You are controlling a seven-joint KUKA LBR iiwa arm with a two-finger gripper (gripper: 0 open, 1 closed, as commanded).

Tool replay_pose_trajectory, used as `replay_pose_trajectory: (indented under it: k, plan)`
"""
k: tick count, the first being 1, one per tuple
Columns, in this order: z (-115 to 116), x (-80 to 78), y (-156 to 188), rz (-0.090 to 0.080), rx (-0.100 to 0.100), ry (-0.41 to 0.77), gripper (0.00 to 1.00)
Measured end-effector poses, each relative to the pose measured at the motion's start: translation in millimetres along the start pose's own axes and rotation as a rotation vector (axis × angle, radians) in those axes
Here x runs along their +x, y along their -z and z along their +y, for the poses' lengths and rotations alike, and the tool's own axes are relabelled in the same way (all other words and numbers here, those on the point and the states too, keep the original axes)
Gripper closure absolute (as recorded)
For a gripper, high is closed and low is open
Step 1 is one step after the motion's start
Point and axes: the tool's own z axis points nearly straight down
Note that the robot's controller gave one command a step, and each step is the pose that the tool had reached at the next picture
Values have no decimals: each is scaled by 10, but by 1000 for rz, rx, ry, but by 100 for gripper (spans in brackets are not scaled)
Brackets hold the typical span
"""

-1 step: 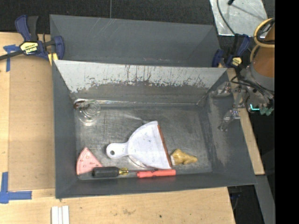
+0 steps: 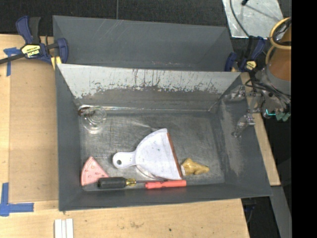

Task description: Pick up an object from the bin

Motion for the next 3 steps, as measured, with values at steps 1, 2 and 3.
replay_pose_trajectory:
  k: [1, 2, 3]
  plan:
    - [57, -14, -501, -7, 1, -46, 0]
    - [41, 55, -673, 7, -3, -80, 0]
    - [28, -24, -565, -3, 1, 14, 0]
